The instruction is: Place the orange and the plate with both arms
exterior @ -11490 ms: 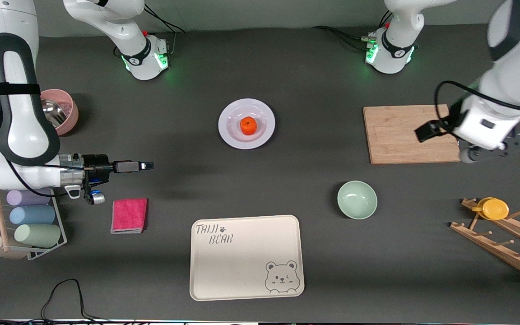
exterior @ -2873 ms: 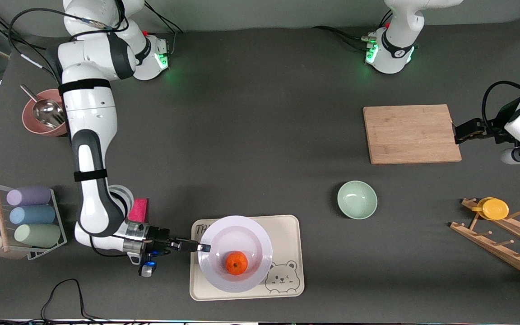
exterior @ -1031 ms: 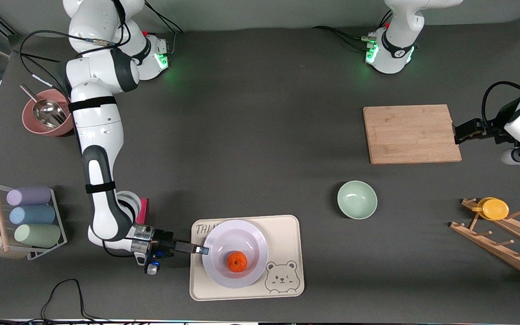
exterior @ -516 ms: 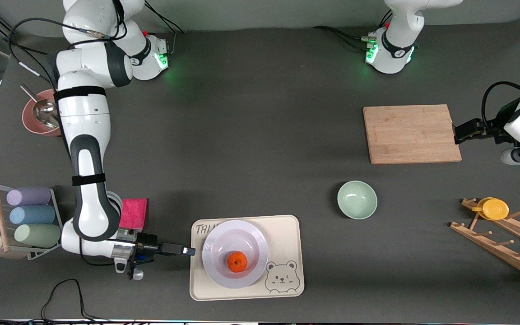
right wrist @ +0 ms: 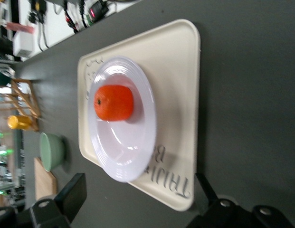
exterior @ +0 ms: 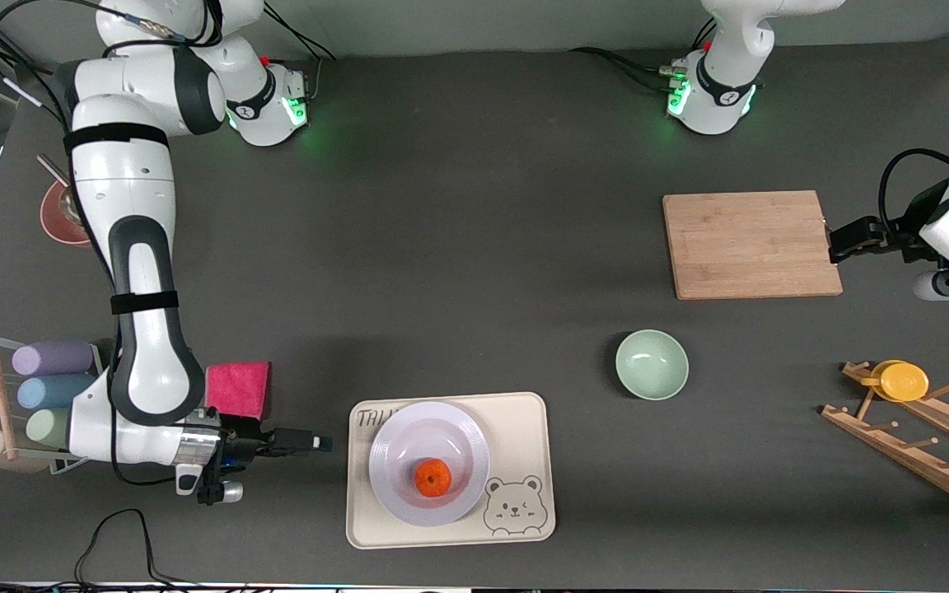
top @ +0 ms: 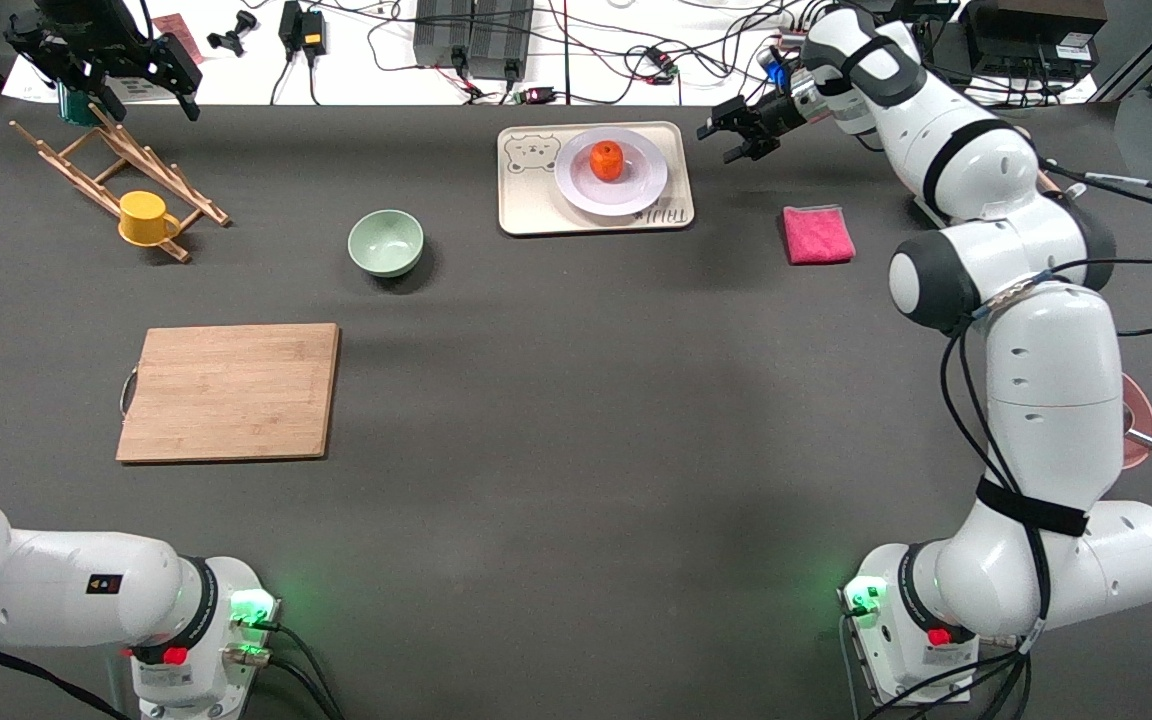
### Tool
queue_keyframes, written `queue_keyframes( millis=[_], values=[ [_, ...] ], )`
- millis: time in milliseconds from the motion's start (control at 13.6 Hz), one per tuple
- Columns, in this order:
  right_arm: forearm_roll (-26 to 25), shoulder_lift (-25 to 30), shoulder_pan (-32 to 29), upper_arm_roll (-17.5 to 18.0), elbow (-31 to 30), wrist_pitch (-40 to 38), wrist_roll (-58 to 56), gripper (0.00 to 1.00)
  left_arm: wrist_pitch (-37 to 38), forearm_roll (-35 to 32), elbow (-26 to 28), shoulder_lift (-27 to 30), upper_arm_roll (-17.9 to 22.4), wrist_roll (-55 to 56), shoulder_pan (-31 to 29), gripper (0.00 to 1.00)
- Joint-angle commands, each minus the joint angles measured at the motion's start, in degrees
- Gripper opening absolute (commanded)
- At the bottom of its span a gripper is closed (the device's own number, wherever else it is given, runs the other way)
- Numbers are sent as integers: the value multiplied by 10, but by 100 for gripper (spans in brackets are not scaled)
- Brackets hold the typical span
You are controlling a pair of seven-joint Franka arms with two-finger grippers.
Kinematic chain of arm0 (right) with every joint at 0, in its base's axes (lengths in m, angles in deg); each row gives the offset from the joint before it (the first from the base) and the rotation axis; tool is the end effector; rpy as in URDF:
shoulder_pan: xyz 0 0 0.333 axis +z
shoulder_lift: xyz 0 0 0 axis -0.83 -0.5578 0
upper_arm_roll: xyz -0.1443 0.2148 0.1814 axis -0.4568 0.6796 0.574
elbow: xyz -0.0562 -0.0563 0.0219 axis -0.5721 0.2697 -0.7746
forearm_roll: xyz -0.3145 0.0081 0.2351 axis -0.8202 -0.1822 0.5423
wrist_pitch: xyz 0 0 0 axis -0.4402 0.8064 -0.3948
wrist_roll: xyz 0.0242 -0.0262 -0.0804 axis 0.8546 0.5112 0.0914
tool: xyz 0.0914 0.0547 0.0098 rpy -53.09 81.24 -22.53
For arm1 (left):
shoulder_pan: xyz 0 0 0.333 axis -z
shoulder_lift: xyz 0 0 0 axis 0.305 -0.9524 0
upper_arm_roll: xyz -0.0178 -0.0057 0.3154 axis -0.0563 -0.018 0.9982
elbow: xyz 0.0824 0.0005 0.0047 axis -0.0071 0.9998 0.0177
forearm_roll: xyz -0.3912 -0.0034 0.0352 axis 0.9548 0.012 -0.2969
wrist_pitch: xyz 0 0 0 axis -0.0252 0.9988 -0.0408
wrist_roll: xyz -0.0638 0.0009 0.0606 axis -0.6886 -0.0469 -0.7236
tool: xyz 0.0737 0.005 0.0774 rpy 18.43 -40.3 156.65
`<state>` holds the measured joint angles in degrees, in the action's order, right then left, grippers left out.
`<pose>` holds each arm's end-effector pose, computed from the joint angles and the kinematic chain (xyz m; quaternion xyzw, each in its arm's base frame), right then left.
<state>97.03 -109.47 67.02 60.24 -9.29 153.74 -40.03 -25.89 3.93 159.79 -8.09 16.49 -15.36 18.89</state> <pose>0.7629 0.1038 0.2398 -0.9287 -0.0157 -0.0225 0.3698 0.5750 -0.0207 0.5752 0.9989 -0.0027 -0.0474 0.0027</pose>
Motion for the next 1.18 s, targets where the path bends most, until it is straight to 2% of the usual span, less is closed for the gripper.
queue_keyframes(
  millis=[0, 368, 810, 1105],
  values=[
    [-81, 89, 2, -11, -88, -21, 9, 100, 8, -6, 0, 2, 1, -5, 3, 100],
    [-244, 211, 9, -21, -189, -29, 20, 100, 9, -6, 0, 2, 1, -5, 3, 100],
    [-434, 309, 29, -21, -236, -51, 88, 100, 9, -6, 0, 3, 1, -5, 4, 100],
    [-497, 353, 29, -21, -235, -119, 96, 100, 10, -6, 0, 4, 1, -5, 4, 100]
  ],
)
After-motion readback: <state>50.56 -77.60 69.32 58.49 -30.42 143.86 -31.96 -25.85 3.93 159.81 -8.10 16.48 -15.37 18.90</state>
